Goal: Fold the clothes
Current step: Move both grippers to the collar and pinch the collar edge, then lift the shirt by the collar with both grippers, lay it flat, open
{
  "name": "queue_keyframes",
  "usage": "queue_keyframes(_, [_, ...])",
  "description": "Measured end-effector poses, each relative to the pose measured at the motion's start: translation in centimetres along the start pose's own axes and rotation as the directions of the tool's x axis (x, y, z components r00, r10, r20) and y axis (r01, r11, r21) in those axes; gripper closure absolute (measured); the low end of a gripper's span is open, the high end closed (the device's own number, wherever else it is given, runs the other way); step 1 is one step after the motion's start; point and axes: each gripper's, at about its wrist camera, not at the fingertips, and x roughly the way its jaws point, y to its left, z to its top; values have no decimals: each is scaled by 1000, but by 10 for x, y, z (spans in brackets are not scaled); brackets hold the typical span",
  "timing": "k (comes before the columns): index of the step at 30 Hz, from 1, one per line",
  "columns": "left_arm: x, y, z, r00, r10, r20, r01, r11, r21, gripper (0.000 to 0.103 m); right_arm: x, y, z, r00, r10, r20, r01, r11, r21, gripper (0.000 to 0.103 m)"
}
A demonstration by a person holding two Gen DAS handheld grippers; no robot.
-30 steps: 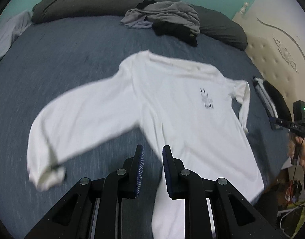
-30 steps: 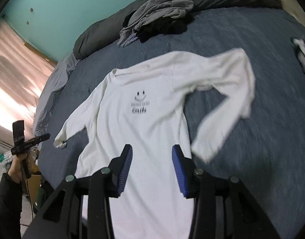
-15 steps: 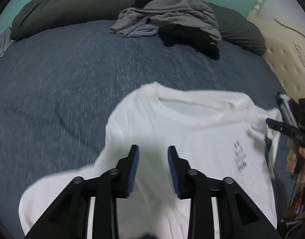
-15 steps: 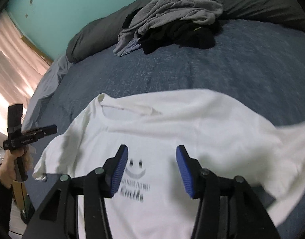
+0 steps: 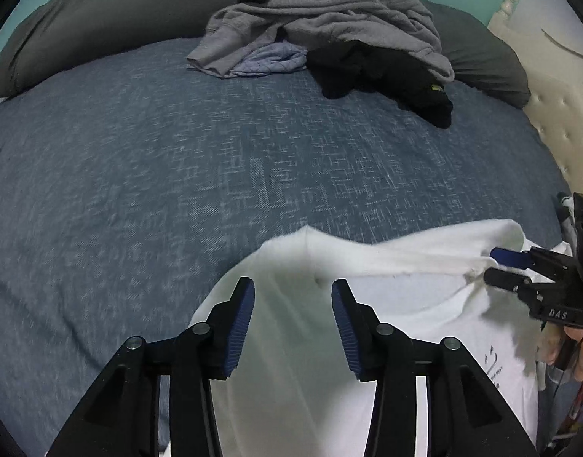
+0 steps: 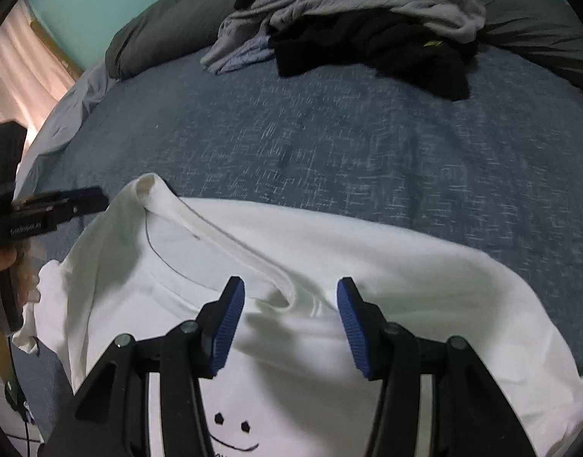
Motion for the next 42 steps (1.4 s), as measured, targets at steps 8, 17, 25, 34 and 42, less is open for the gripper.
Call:
queue_keyframes(8, [27,-3,15,1000,27,-14,-27,1000,16,56,20,-2,4,998,-8,-64,4,998,-68,85])
queue_keyframes(17, [45,-13,9,997,50,-61,-44,993,106,98,9,-1,12,999,-34,-8,33,995,-92,99])
queue_keyframes(25, [20,-15,20,998,41,40,-45,994,99,99,-19,-14,38,990,-89,109,95,994,-58,99])
queue_keyframes(34, [15,-21,72,990,78,117,-87,993,74,99,-42,-29,108,971,-162,178,172,984,-40,99])
queue_keyframes(42, [50,-23,99,989,115,96,-120,991,51,99,-8,-51,135,966,-219,140,222,975,-5,99])
